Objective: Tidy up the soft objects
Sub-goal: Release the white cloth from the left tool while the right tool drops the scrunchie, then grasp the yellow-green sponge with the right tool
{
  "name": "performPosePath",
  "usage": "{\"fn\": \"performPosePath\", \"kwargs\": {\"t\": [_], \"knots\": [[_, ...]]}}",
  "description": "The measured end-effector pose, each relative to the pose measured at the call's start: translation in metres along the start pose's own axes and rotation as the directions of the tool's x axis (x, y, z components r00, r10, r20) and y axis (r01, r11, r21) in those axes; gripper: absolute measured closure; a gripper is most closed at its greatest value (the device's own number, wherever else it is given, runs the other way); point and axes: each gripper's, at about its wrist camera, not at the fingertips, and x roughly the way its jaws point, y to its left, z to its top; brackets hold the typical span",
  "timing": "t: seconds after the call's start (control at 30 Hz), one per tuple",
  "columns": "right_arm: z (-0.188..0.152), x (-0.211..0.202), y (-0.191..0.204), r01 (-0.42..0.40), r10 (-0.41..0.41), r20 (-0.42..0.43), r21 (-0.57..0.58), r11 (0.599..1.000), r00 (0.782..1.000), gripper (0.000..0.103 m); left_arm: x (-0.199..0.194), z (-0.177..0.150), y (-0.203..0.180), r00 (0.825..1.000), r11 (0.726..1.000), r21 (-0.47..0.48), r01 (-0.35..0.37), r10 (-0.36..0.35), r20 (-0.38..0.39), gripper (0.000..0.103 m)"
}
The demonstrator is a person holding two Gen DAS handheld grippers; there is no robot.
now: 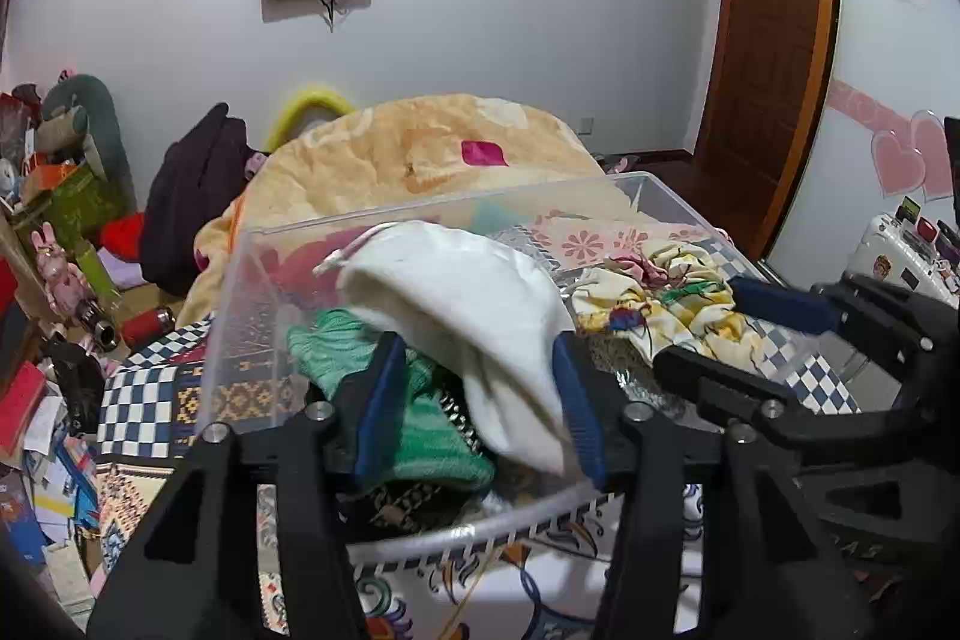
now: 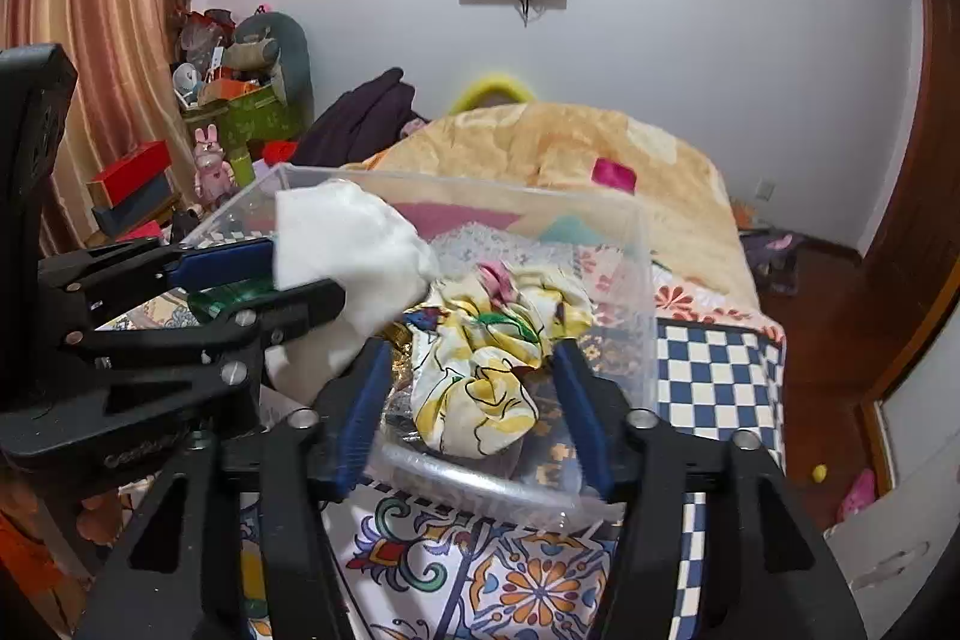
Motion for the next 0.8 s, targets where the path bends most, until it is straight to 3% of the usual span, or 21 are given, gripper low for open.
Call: {"fn": "performPosePath", "kwargs": {"t": [0.13, 0.3, 0.5, 0.8], "knots": [[-0.001, -0.009, 0.001, 0.017, -0.017, 0.026, -0.011, 1.000, 1.000, 0.035, -0.019, -0.002, 0.002, 1.000, 1.000, -0.003, 0.004, -0.004, 0.026, 0.042], [-0.002, -0.023, -0.003, 0.010, -0.010, 0.049, -0.002, 1.000, 0.999, 0.034, -0.051, -0.010, 0.007, 0.997, 1.000, -0.009, 0.012, -0.012, 0.072, 0.032], [-0.014, -0.045, 0.001, -0.021, 0.020, 0.095, 0.008, 1.000, 0.995, 0.022, -0.085, -0.031, 0.011, 0.995, 1.000, 0.000, 0.007, -0.007, 0.101, 0.024], [-0.046, -0.051, 0.031, -0.134, 0.135, 0.044, -0.030, 0.991, 0.990, 0.020, -0.102, -0.066, 0.023, 0.998, 0.999, -0.035, 0.021, -0.019, 0.053, 0.019]]}}
